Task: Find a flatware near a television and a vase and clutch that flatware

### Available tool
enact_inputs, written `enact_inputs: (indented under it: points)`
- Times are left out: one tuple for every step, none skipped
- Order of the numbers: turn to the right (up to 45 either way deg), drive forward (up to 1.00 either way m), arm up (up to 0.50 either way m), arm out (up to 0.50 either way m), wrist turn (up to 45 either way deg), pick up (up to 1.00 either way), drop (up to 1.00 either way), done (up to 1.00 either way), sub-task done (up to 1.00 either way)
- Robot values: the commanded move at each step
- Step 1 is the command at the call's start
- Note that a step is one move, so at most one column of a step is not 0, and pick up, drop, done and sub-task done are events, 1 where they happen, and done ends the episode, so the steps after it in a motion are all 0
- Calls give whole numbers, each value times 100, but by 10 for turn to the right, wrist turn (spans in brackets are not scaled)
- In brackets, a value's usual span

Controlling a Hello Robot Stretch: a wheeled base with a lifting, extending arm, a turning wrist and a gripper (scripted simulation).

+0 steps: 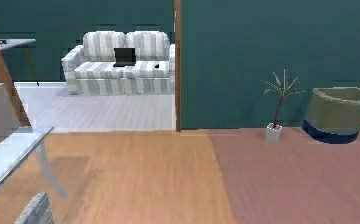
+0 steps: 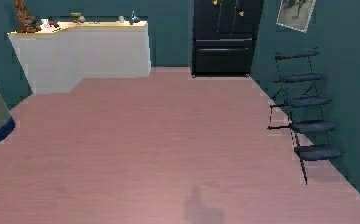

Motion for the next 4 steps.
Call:
enact_inputs:
  points:
    - [0, 80, 0, 0, 0, 0, 0, 0, 0]
    - [-300, 0, 0, 0, 0, 0, 0, 0, 0]
    - [0, 5, 0, 0, 0, 0, 0, 0, 0]
    - [0, 100, 0, 0, 0, 0, 0, 0, 0]
